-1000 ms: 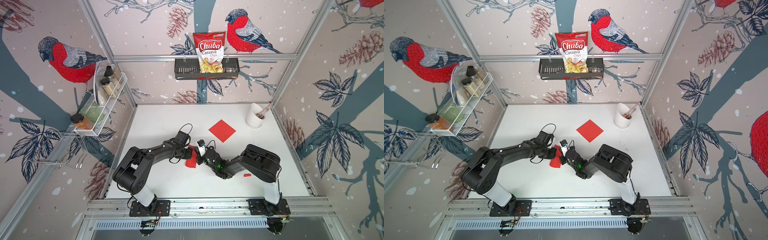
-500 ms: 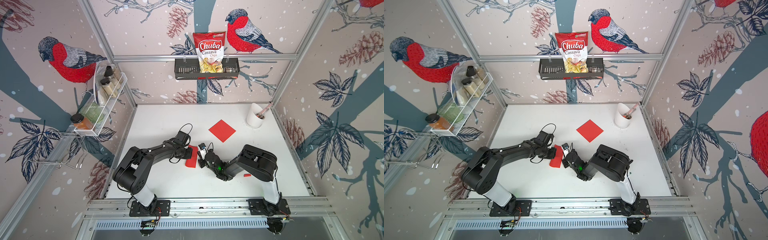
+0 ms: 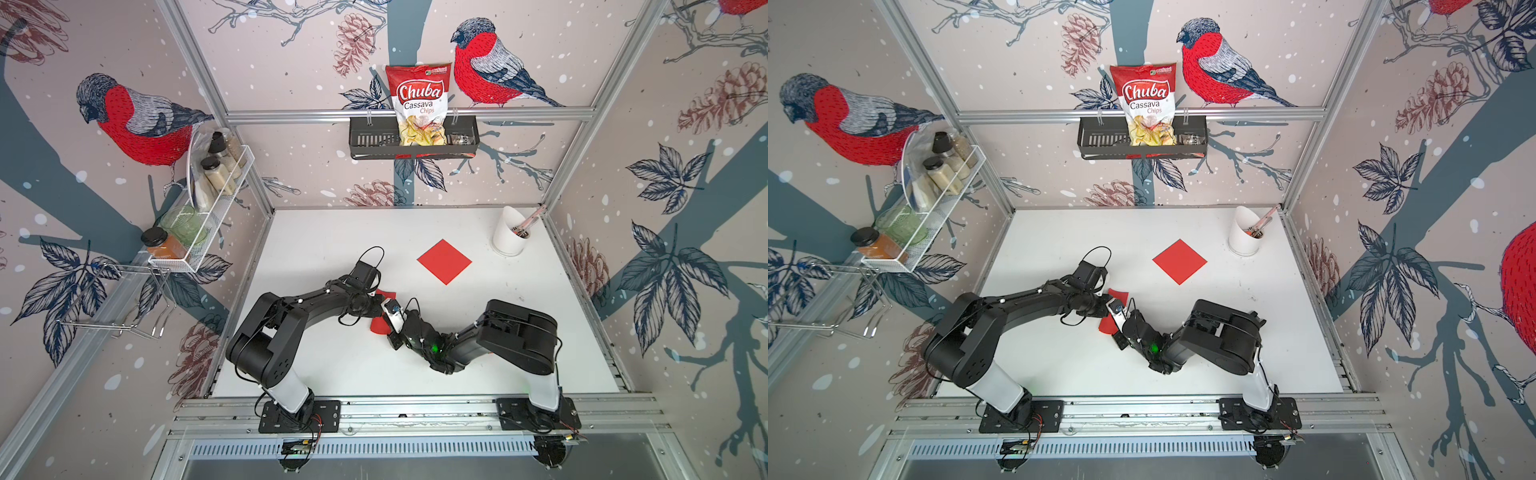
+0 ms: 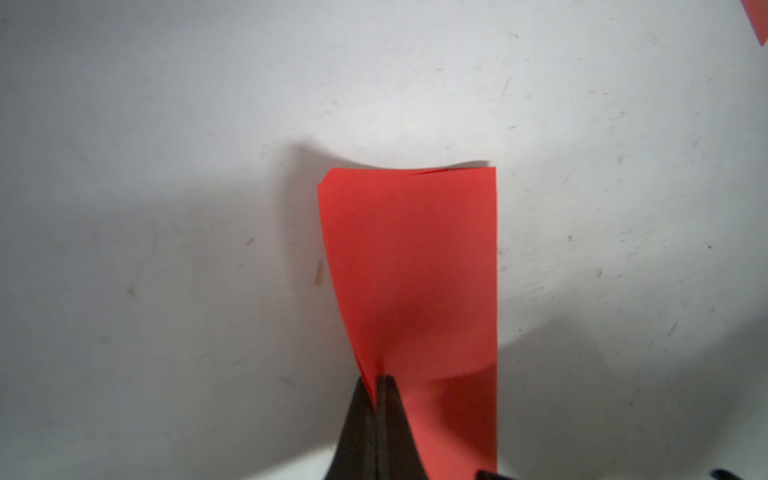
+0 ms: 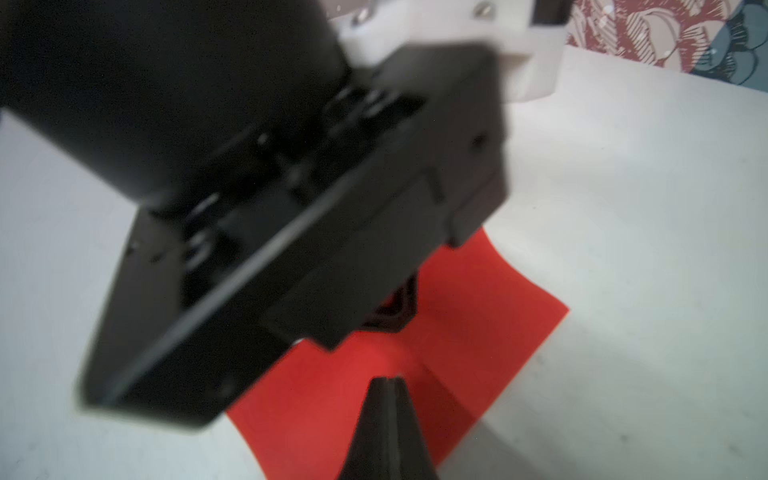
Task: Fold the square paper along the opposite sides
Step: Smooth out the paper at the center of the board.
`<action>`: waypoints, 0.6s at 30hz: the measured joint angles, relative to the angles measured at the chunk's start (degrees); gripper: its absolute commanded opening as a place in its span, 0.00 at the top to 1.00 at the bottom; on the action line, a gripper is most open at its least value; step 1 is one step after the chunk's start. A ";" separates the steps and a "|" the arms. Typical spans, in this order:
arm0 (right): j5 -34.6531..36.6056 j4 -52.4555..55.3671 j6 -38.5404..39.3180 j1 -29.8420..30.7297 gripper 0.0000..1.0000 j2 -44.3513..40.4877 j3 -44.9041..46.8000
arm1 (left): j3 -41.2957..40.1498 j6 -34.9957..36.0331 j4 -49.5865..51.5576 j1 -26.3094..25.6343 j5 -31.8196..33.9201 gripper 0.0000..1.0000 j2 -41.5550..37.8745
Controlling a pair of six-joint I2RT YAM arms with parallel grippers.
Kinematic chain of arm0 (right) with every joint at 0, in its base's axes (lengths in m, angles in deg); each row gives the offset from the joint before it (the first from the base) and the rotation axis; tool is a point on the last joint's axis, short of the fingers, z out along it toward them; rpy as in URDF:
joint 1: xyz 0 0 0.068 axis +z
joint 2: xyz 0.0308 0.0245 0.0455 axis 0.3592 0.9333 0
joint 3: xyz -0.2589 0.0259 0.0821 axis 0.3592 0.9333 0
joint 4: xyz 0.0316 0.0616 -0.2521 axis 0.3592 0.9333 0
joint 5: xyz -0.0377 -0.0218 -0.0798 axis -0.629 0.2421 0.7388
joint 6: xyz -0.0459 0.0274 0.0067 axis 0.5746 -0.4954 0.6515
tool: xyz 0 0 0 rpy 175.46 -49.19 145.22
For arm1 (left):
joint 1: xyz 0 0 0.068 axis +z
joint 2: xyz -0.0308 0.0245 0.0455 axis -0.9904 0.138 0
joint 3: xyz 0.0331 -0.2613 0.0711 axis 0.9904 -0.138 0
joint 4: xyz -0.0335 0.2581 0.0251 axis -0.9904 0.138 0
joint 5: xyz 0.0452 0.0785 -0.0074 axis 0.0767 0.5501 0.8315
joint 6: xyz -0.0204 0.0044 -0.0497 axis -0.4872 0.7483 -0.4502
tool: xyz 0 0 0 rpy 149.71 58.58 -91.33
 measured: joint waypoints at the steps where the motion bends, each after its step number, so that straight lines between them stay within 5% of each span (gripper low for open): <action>1: 0.04 0.13 -0.02 -0.02 1.00 0.55 -0.11 | 0.00 0.00 0.00 0.00 0.00 1.00 0.00; 18: 4.83 3.72 -0.26 0.48 1.00 -5.60 6.51 | 0.28 1.01 0.39 0.04 0.90 1.00 0.07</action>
